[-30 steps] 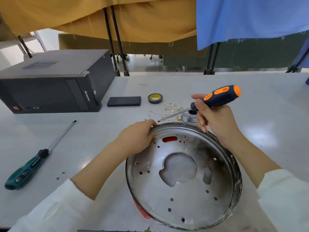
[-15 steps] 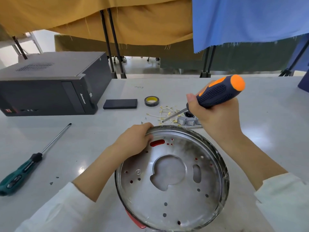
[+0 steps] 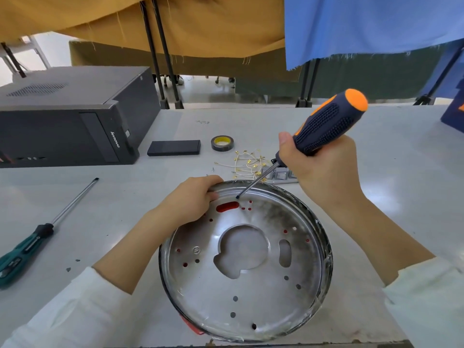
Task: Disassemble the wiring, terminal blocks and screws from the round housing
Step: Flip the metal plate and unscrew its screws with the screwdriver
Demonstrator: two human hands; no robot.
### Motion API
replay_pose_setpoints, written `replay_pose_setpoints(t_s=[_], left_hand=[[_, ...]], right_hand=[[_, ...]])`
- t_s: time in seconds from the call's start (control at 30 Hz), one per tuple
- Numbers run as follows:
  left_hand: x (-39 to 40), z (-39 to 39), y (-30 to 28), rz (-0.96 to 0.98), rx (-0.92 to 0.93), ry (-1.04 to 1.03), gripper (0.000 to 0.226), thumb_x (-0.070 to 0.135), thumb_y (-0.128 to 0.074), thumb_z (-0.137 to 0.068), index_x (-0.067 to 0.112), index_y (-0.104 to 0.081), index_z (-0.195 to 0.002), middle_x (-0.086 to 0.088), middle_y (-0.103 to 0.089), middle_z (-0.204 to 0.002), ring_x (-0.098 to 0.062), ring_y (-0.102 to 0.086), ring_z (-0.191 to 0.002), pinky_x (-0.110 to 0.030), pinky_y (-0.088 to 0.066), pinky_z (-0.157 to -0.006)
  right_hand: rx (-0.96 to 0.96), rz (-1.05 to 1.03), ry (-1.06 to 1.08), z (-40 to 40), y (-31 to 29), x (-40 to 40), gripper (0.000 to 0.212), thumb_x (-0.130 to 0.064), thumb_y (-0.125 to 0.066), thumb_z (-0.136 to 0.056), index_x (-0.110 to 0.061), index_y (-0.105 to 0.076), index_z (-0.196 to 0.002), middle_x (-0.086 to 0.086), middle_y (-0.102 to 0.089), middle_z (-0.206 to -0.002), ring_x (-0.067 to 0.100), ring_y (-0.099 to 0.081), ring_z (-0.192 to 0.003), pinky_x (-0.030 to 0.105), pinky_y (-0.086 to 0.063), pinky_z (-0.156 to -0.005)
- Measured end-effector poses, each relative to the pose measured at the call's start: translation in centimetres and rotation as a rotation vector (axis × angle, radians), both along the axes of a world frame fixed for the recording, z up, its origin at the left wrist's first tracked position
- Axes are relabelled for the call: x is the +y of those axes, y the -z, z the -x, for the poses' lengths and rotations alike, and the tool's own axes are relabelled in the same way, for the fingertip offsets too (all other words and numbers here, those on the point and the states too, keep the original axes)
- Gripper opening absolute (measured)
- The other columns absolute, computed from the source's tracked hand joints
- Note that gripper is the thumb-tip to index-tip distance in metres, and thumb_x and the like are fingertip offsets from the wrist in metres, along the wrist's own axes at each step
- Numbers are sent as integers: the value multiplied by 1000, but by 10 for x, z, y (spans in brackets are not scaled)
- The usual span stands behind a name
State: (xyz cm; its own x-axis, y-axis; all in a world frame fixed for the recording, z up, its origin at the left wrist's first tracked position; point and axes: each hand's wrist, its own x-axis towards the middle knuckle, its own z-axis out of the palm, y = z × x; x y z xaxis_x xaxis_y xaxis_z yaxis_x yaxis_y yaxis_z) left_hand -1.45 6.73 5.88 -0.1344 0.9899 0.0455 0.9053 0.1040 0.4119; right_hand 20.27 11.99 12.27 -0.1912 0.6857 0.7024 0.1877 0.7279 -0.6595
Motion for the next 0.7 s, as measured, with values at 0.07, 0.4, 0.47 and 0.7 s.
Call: replay_pose_setpoints(t_s=[0.07,0.4,0.47,0.7], left_hand=[[0,0,1,-2,1,0,31,14,-49,-98,21,-56,-127,-4,-64,-120,-24,-56,-107,-29,-40,-87],[0,0,1,10,-6,-3,29,14,-48,-99,22,-56,-125,-3,-64,-118,-23,-56,-103,-28,-41,-84],[-1,0,0,12,-8,-4,29,15,-48,-99,22,-56,-125,-3,-64,-117,-23,-56,-103,-29,-42,-85],[-1,-1,0,-3,11,2,27,14,-47,-99,20,-57,-123,-4,-66,-114,-23,-56,-97,-28,-40,-79]], right_hand=[[-7,-4,0,1,0,1,39,-30,-63,-82,-10,-45,-53,-3,-49,-48,9,-49,-50,19,-36,-50],[-12,15,-5,1,1,3,37,-32,-63,-82,-15,-47,-53,-7,-52,-48,10,-52,-51,12,-36,-48],[-15,14,-8,1,0,2,39,-33,-62,-82,-11,-47,-54,-3,-53,-49,13,-52,-51,13,-36,-47],[-40,-28,9,2,-1,-3,45,-32,-62,-82,4,-50,-58,13,-51,-51,21,-50,-55,23,-38,-50]])
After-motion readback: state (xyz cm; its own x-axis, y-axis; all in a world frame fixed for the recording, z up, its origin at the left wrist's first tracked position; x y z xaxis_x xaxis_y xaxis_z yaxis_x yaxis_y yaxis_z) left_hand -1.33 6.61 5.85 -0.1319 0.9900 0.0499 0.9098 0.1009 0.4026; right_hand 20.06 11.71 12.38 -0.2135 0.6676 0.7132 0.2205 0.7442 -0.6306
